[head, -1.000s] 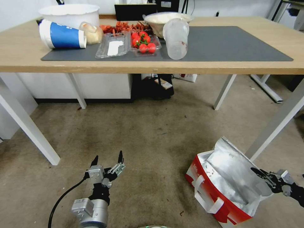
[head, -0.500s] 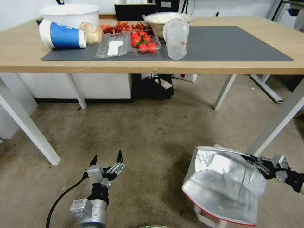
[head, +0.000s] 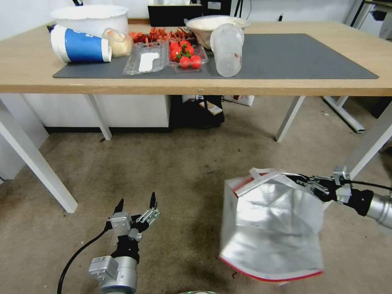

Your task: Pick up the food delivery bag from the floor and place it on the table.

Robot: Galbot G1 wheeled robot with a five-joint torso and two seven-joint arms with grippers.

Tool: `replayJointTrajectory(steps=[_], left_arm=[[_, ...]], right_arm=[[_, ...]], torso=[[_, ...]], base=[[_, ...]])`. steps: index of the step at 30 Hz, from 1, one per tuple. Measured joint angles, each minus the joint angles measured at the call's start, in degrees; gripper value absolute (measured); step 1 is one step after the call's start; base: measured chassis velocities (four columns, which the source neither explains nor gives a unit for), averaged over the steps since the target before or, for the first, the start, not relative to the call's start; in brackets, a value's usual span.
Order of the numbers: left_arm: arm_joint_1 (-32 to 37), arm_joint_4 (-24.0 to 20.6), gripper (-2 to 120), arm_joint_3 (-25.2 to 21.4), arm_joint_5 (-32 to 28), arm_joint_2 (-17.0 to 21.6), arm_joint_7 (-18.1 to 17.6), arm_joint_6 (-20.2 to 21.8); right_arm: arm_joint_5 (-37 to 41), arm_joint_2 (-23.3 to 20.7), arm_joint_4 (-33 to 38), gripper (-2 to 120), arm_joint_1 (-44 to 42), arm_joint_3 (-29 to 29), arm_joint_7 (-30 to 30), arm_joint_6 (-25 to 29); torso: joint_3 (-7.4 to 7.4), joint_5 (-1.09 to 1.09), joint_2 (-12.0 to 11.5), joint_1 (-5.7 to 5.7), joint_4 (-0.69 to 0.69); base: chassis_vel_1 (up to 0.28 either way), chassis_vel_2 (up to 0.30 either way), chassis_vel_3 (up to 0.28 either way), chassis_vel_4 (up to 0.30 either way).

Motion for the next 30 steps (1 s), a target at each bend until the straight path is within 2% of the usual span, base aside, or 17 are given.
replayJointTrajectory(steps=[8,11,21,30], left_arm=[[-0.4,0.3,100,-0.3,-0.5,0.1,-0.1,0.2],[-0.4,0.3,100,-0.3,-0.6,0.1,-0.1,0.4],[-0.9,0.4,100,-0.2,-1.4,0.4,-0.2,1.2],[-1.2,0.0,100,-0.4,-1.5,0.4,-1.4,1.9]], right_arm=[[12.2,-2.4,2.1,0,1.9,-3.8,1.1,-3.1],[14.3,-3.0,2.6,0,2.2,-4.2,1.3,-3.6],[17.5,-5.6,2.9,0,2.4,-5.4,-0.4,-4.5],[17.5,-5.3,3.9,0,2.5,-5.4,-0.9,-4.5]], torso=[[0.00,0.00,0.0,0.00,0.00],[0.00,0.00,0.0,0.00,0.00],[0.00,0.00,0.0,0.00,0.00],[0.00,0.01,0.0,0.00,0.00]], base=[[0.000,0.000,0.000,0.000],[0.000,0.000,0.000,0.000],[0.000,0.000,0.000,0.000],[0.000,0.000,0.000,0.000]])
